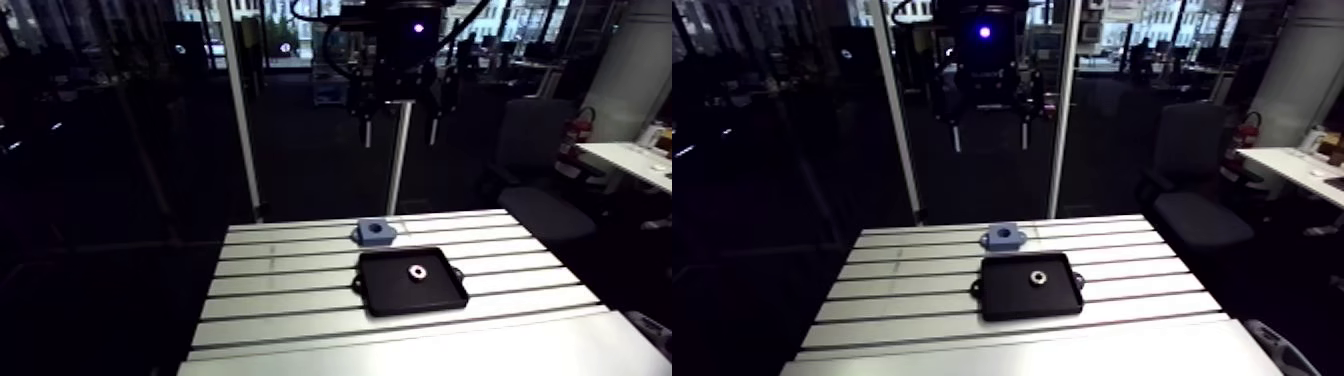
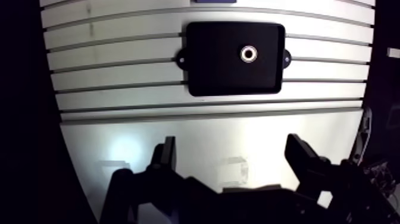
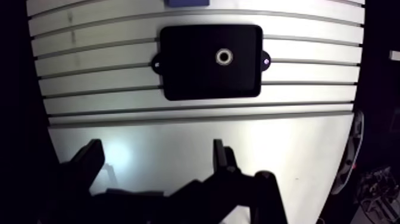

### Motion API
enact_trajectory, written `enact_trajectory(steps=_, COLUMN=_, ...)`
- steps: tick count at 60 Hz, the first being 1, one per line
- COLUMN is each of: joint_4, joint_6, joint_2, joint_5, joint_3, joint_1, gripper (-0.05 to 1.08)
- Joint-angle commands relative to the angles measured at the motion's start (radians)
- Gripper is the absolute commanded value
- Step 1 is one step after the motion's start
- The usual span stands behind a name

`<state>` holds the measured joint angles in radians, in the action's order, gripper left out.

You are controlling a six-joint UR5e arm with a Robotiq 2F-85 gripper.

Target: Pick up the bearing and press it into the housing until flush.

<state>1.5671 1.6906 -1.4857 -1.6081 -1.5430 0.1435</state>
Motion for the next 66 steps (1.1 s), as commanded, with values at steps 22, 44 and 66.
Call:
enact_trajectory(steps=22, joint_4=0.375, joint_6=0.207, joint_2=0.034, joint_5=0.007, joint_3=-0.227, joint_1=0.111, gripper=0.0)
enact_trajectory(steps=44, joint_4=0.391, joint_6=0.206, joint_2=0.112, joint_5=0.009, joint_3=-0.239, joint_1=0.111, gripper=0.0)
enact_trajectory(steps=66, joint_4=0.421, joint_6=0.191, joint_2=0.165, joint_5=0.008, joint_3=-0.262, joint_1=0.117, gripper=0.0)
